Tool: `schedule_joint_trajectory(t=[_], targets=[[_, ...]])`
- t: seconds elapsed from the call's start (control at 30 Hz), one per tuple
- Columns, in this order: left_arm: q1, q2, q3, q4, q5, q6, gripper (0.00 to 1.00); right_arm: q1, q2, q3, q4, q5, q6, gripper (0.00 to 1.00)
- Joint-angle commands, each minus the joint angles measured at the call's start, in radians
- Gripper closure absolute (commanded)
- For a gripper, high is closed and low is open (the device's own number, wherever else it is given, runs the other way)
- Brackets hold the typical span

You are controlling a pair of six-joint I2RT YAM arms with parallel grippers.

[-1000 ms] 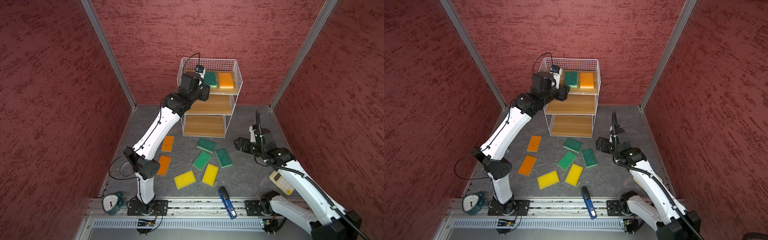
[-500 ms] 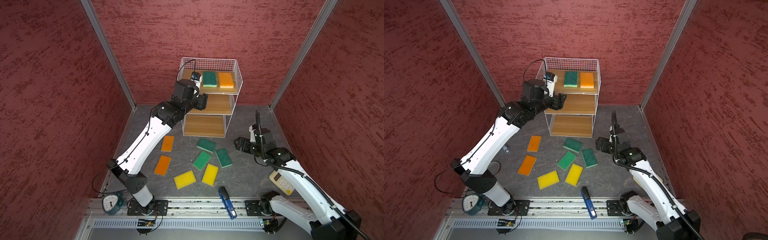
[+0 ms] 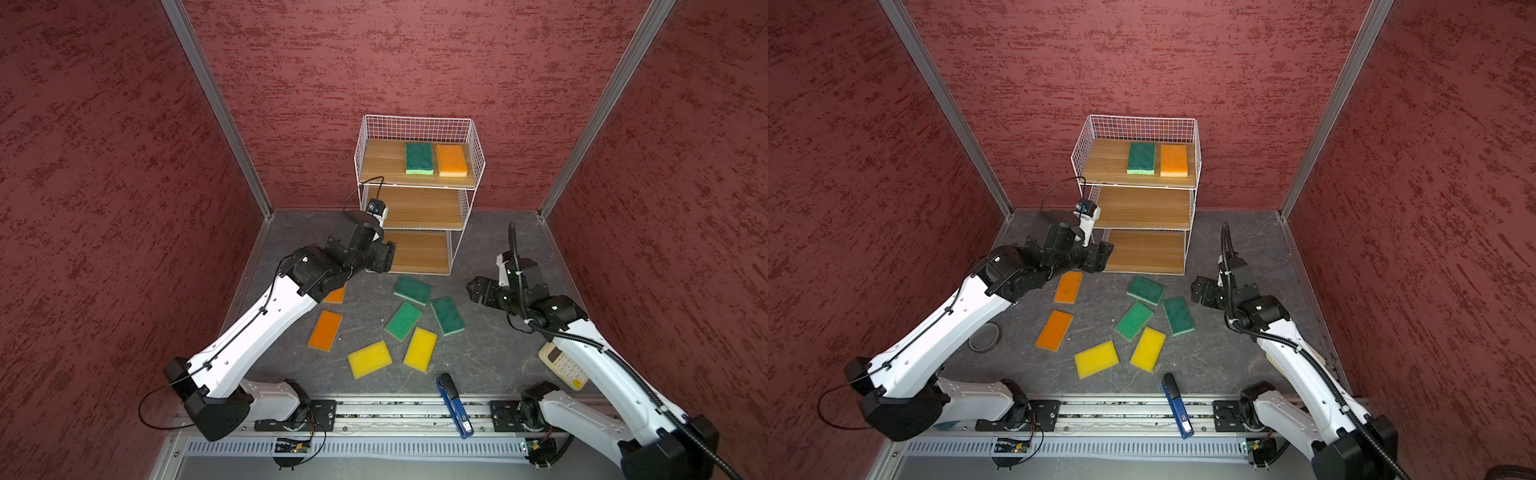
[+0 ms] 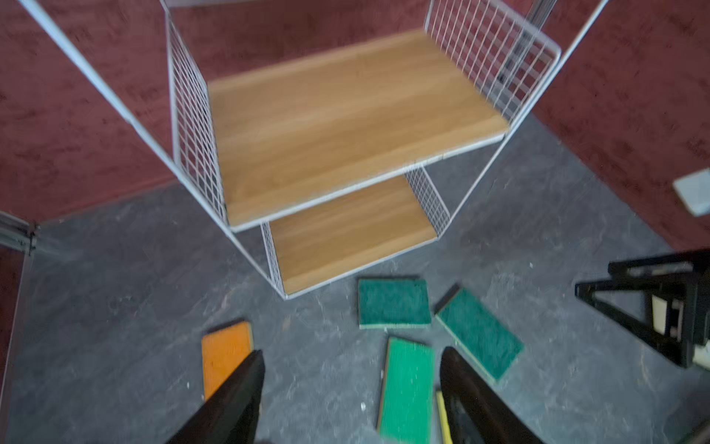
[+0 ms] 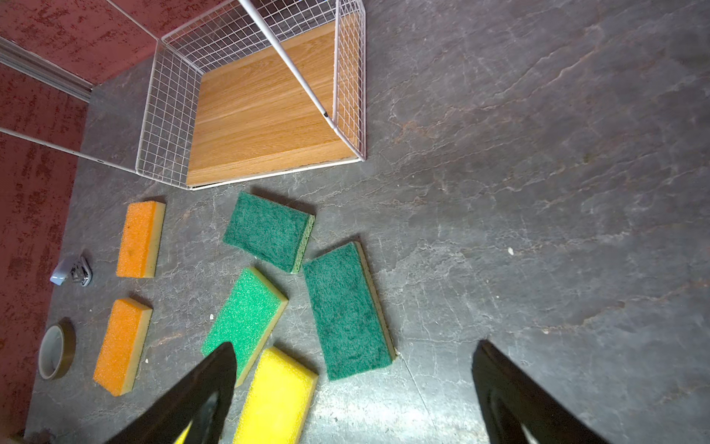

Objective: Place and organize the cleaning sponges onto the shelf
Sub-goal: 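Swing the left gripper down toward the yellow sponges near the robot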

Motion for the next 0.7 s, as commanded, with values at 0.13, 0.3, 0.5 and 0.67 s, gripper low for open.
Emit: schedule_joint_trajectory(t=[0.13,0.3,0.5,0.67], targets=[[-0.103,-0.067,-0.208,-0.235,-0.050,-0.203,0.26,-0.011,0.016,-0.014,0.050,-0.016,-0.013,0.04],[-0.154,-0.145,-0.378,-0.286,0.021,-0.336,0.28,-0.011,0.023,-0.022,0.063,-0.033,-0.016,0.04],[-0.253,-0.189,-0.505,-0.278,0.108,-0.432,0.33,-0.010,0.032,-0.027,0.065,-0.039,-0.018,0.04],[-0.384,-0.143,-0.544,-0.313,0.091,-0.563,0.28,-0.010,0.016,-0.040,0.063,-0.038,-0.014,0.04]])
